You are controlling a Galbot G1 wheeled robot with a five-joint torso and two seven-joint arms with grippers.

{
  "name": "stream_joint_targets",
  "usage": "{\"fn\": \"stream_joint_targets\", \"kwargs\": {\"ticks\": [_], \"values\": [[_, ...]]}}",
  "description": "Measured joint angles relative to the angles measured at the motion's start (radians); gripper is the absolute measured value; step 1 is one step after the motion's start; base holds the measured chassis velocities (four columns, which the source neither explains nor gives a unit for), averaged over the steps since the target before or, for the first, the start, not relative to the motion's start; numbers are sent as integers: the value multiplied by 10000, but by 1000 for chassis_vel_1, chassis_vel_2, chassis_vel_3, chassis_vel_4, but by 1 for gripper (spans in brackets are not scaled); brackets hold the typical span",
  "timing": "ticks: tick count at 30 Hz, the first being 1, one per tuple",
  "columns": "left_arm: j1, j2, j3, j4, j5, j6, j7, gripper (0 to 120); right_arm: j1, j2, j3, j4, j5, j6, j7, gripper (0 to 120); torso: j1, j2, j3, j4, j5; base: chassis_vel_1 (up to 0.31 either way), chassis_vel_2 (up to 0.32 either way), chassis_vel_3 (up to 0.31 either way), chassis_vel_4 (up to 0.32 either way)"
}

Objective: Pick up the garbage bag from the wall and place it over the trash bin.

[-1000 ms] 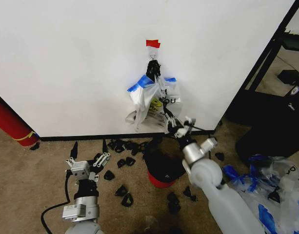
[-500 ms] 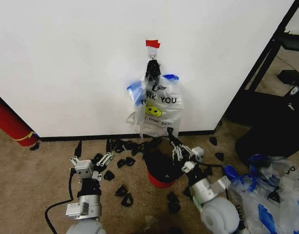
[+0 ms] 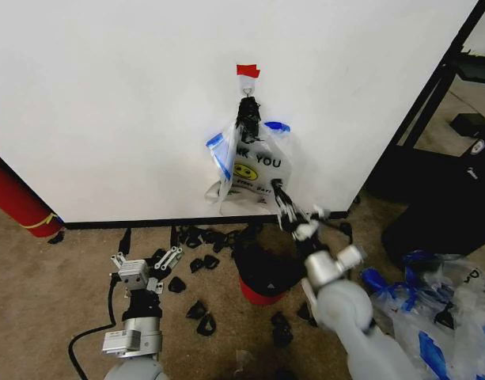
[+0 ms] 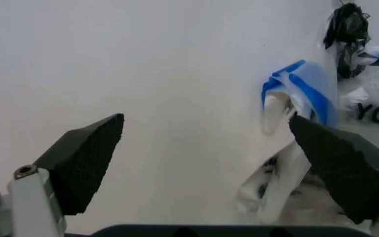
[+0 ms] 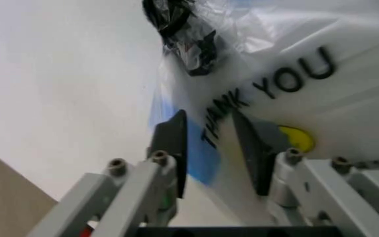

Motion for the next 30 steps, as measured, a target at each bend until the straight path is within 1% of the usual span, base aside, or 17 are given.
{"fn": "stream_joint_targets", "kwargs": {"ticks": [2,3,5,6,9,12,13,15,18,20,25,28,29,30], "values": [[41,-10,-29,-4,18,0,0,99,338,178,-66,-203,346,-67,184,33,0,0,0,-1,-1,0,0,0,0],[83,-29,-53,-5,38,-2,2,99,713,421,-98,-400,771,-139,454,39,0,0,0,0,-1,0,0,0,0],[126,-74,-92,-2,60,-11,6,99,1378,877,-82,-813,1524,-217,1004,48,0,0,0,0,0,0,0,0,0],[126,-74,-92,-2,60,-11,6,99,1378,877,-82,-813,1524,-217,1004,48,0,0,0,0,0,0,0,0,0],[117,-128,-115,38,72,-14,12,99,2227,1362,-50,-1365,2224,-377,1587,61,0,0,0,-1,-2,0,0,0,0],[148,-174,-121,143,120,-32,14,99,2675,1846,67,-1673,2719,-453,1935,74,0,0,1,-2,-1,0,0,0,0],[148,-174,-121,143,120,-32,14,99,2675,1846,67,-1673,2719,-453,1935,74,0,0,1,-2,-1,0,0,0,0],[169,-244,-105,252,205,-78,15,98,2874,2210,214,-1835,2992,-489,2080,83,0,0,0,-2,-3,0,0,0,0],[45,-285,-81,383,207,-97,16,98,3094,2761,289,-2224,2911,-481,2168,94,0,0,0,-1,-1,0,0,0,0],[28,-292,-76,383,204,-94,16,98,3104,2829,286,-2291,2831,-458,2184,94,0,0,0,1,-2,0,0,0,0],[-9,-157,-133,313,122,-23,23,98,2927,2886,469,-2372,2638,-344,2104,72,0,0,0,-4,1,0,0,0,0],[-14,-59,-200,282,-1,45,24,98,2981,2875,628,-2516,2689,-238,1993,59,0,0,0,-3,1,0,0,0,0],[-14,-59,-200,282,-1,45,24,98,2981,2875,628,-2516,2689,-238,1993,59,0,0,0,-3,1,0,0,0,0],[-18,-51,-200,279,-9,58,27,98,3005,2872,644,-2539,2697,-224,1966,56,0,0,-1,-3,0,0,0,0,0]]}}
